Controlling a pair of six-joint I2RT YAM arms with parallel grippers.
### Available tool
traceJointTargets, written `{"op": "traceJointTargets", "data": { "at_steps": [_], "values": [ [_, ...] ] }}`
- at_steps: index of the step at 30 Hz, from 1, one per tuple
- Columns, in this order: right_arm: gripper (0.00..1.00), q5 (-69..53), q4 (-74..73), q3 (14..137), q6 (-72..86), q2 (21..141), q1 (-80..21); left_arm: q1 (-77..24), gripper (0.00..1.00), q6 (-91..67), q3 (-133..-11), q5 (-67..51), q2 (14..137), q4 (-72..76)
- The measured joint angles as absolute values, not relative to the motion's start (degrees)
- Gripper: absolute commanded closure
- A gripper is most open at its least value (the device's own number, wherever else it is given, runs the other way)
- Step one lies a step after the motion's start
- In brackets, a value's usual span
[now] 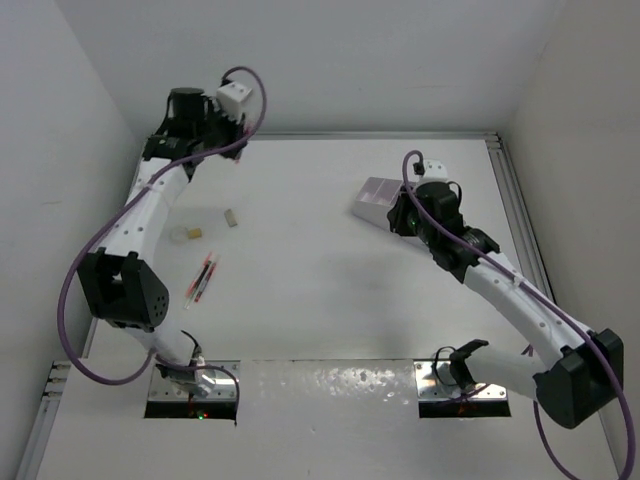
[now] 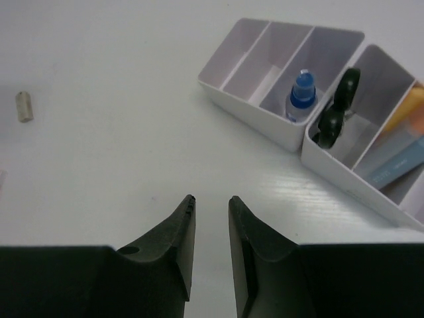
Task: Sort the stationery into containers
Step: Place the pen in the storage box.
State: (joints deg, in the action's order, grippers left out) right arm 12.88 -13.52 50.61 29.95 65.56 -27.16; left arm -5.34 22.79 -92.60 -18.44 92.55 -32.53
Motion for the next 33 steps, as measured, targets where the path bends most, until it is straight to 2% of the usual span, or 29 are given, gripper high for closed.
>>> {"op": "traceJointTargets", "data": {
  "at_steps": [4, 9, 12, 17, 24, 33],
  "values": [
    [0.75, 13.39, -14.74, 45.87, 30.65, 61.41, -26.76, -16.03, 1.0, 15.35, -102.28, -21.71, 101.67, -19.55],
    [0.75, 15.55, -18.37, 41.65, 31.07, 55.29, -26.48, -26.59, 1.0, 8.62, -118.39, -22.24, 121.19, -6.15],
    [0.75, 17.5, -20.4, 39.97, 31.55, 50.98, -26.26, -31.14, 1.0, 5.63, -122.52, -21.91, 129.8, -0.62],
    [0.75, 19.79, -23.59, 38.89, 32.34, 46.72, -25.93, -34.33, 1.0, 1.1, -123.66, -21.82, 136.07, 4.36],
    [0.75, 22.65, -27.35, 38.89, 32.91, 44.95, -25.85, -34.57, 1.0, -1.8, -123.26, -22.37, 136.86, 7.77],
    [0.74, 25.54, -30.48, 38.92, 33.58, 42.81, -25.63, -35.42, 1.0, -3.42, -114.32, -24.95, 136.77, 8.34]
  ]
}}
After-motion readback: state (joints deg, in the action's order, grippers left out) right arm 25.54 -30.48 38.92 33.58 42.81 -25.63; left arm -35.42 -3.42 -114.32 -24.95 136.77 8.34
